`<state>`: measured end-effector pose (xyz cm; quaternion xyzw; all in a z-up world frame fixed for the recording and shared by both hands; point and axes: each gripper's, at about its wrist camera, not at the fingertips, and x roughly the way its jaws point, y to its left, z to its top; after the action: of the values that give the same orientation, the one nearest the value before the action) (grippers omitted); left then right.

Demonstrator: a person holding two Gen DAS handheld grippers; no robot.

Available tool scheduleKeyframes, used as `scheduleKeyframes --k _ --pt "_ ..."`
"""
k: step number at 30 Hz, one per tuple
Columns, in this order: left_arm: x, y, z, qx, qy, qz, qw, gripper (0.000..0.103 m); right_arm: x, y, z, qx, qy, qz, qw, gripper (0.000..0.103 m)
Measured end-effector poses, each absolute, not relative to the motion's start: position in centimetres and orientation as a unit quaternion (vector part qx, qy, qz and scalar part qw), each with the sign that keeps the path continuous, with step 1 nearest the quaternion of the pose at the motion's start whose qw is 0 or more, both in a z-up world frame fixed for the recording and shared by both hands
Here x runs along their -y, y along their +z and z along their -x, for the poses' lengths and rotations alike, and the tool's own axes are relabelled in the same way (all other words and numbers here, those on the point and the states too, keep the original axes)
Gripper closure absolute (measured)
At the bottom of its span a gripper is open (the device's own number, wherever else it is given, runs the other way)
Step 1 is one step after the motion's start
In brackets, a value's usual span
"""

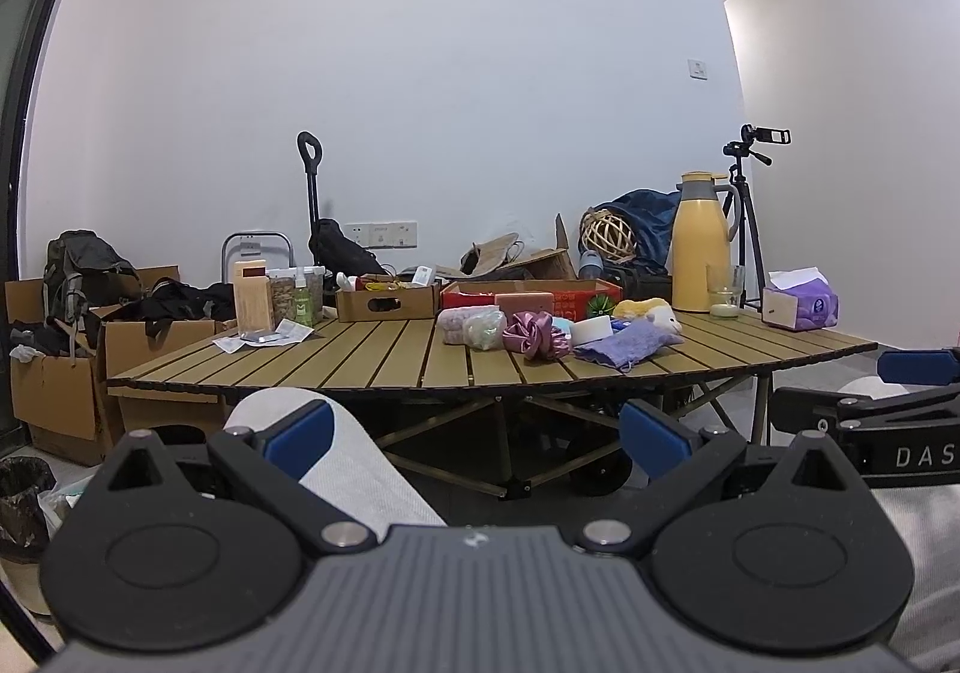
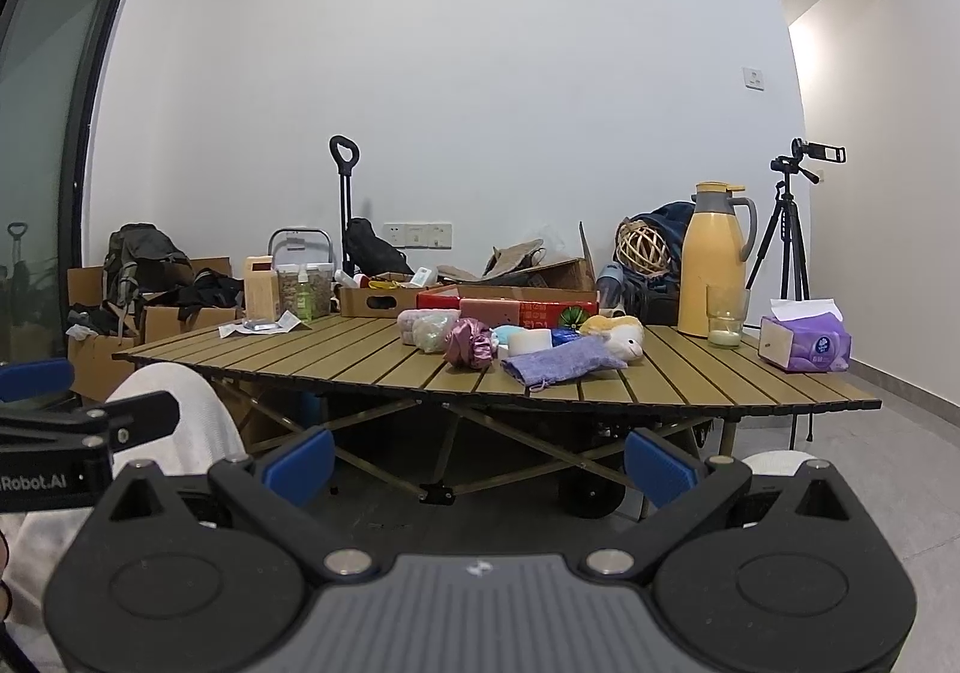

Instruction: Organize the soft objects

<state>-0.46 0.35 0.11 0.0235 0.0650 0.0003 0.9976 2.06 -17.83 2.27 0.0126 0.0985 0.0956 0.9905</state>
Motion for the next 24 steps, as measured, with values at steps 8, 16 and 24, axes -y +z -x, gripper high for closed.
scheduleKeyframes --k 8,16,24 --pt "-0.29 0.08 0.43 -0.070 -0.001 -0.023 0.997 0.000 17.87 2.31 -2.13 -0.101 0.097 -0.014 0.990 0.000" --pt "-0.11 0.00 0.35 -0.068 -0.003 -0.028 0.997 0.000 17.96 2.22 -2.06 -0.098 0.095 -0.017 0.991 0.000" --pt "-0.21 0.08 0.48 -0.068 0.000 -0.024 0.997 0.000 18.21 2.03 -2.14 -0.101 0.093 -0.020 0.990 0.000"
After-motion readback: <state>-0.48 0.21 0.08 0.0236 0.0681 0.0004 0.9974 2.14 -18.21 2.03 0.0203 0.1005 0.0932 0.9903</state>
